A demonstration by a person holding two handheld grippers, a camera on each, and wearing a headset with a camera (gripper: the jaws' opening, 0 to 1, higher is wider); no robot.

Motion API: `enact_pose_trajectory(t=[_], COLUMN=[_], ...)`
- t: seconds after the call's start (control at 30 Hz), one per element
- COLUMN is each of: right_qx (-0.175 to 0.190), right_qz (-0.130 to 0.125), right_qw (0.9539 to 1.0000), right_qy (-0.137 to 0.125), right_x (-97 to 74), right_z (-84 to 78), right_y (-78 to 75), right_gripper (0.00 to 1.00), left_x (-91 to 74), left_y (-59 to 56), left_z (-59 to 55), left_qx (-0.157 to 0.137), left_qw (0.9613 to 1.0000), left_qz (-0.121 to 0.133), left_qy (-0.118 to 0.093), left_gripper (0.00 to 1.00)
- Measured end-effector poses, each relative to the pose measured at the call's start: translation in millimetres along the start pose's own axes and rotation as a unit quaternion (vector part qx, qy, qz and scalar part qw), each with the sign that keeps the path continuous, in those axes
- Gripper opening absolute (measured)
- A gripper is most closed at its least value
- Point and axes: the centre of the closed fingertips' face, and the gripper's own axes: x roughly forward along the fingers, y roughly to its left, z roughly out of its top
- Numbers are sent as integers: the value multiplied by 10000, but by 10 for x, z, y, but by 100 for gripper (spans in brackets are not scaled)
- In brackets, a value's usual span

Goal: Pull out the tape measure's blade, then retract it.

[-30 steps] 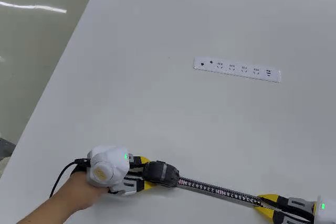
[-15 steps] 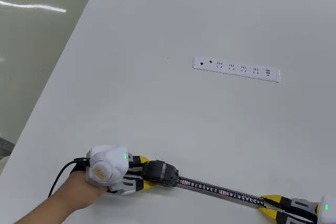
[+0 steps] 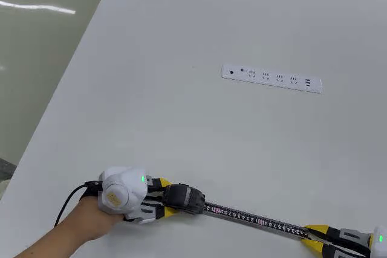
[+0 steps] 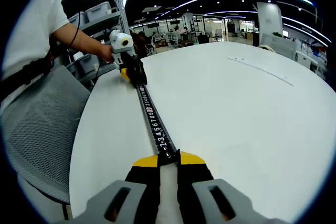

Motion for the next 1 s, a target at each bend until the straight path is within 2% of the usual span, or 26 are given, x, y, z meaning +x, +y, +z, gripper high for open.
enact_pose_trajectory(t=[0.3,1.0], right_qx=[34,75], right_qz=[-37,-70], right_qw=[10000,9999], right_qy=[8,-20], right_x=[-55,-47], right_z=[-34,-31], right_y=[-26,-9], right_gripper=[9,11], left_x=[2,10], left_y=[-1,-5], left_z=[3,1], left_qx=[-6,18], left_qw=[10000,10000], left_qz=[2,11], left_qy=[10,38], left_gripper=[26,27])
